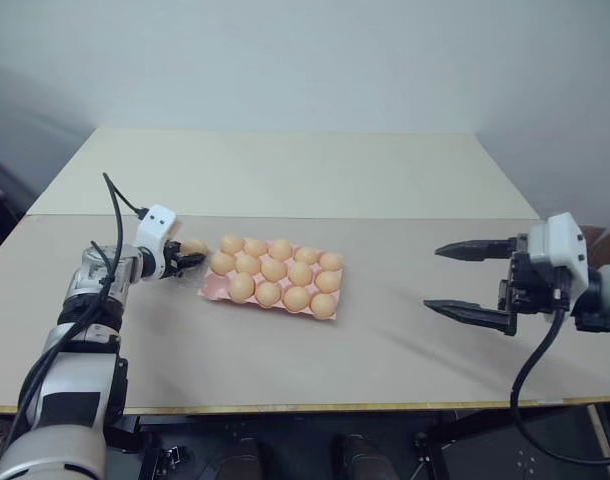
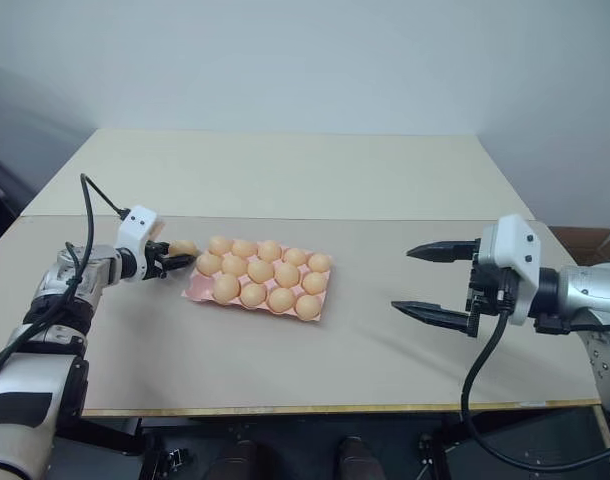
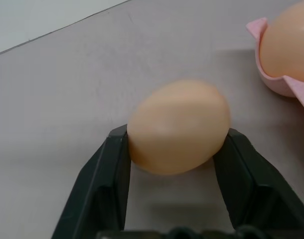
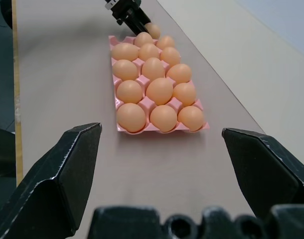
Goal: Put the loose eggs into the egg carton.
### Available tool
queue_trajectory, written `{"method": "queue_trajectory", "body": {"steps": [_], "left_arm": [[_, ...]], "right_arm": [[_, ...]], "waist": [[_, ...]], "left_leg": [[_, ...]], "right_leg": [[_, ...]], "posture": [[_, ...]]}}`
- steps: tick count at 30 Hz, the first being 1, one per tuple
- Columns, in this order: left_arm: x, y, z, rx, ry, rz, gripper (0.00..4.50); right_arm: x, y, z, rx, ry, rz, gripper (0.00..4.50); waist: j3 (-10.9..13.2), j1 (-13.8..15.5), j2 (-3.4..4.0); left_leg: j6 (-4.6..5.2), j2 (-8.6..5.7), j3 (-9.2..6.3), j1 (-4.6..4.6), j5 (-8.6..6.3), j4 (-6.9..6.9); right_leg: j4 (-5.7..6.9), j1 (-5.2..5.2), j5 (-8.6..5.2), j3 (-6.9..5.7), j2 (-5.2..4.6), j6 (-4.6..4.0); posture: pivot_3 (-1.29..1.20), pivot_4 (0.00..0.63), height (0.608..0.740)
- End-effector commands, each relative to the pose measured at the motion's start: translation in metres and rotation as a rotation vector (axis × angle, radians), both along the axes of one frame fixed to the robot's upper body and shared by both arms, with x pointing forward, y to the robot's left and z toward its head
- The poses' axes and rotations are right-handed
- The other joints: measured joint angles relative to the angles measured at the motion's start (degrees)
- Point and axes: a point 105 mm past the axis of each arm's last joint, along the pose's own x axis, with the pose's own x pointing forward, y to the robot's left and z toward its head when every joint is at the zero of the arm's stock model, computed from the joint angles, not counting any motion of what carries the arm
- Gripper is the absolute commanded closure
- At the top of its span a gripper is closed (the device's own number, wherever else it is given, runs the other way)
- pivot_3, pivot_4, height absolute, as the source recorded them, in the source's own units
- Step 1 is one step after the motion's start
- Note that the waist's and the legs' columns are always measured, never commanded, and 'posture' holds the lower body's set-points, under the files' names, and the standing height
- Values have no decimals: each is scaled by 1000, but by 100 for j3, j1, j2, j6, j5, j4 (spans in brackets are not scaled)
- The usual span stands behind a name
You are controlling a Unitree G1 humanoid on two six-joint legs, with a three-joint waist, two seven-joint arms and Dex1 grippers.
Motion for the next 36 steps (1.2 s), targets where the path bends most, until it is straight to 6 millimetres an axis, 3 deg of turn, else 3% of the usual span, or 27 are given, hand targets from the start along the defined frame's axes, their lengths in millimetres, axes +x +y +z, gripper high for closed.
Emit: {"method": "queue_trajectory", "body": {"steps": [1,7,12,18,23,26,27,33,36], "left_arm": [[3,4,20,-1,-62,-6,2574],[-14,15,55,-16,-175,-50,2574],[-56,-17,83,-70,-279,-286,2574],[-87,-46,61,-56,-186,-457,2574],[-88,-47,33,10,-74,-458,2574],[-85,-46,27,44,-54,-458,2574],[-83,-47,28,42,-58,-456,1899],[-79,-40,44,40,-109,-430,9],[-81,-33,54,37,-140,-413,9]], "right_arm": [[-4,1,12,-7,-46,3,0],[-5,1,10,2,-44,1,0],[-5,3,7,11,-40,3,0],[-4,5,7,18,-41,7,0],[-4,5,7,18,-42,7,0],[-5,5,8,19,-44,3,0],[-5,5,8,19,-44,3,0],[-7,5,8,23,-47,-1,0],[-7,5,7,23,-47,-5,0]], "waist": [[0,-2,0],[0,-45,0],[0,-61,1],[-1,-8,1],[0,-1,1],[0,-1,1],[0,-1,1],[0,-6,1],[0,-12,1]], "left_leg": [[0,-1,0,0,0,0],[0,2,0,-1,0,0],[0,2,0,0,0,0],[0,3,0,6,0,3],[0,1,1,5,0,3],[0,2,0,4,0,3],[0,2,0,4,0,3],[0,2,0,4,0,3],[0,2,0,4,0,3]], "right_leg": [[0,0,0,1,-1,0],[0,-2,0,1,1,0],[3,-2,0,2,-3,0],[5,2,-2,1,-1,-1],[2,2,-2,3,-1,0],[2,2,-2,3,-1,0],[2,2,-2,2,-1,0],[2,1,-2,3,-1,0],[1,1,-2,3,0,0]], "posture": [[0,150,740],[0,150,740],[0,150,740],[0,150,740],[0,150,740],[0,150,740],[0,150,740],[0,150,740],[0,150,740]]}}
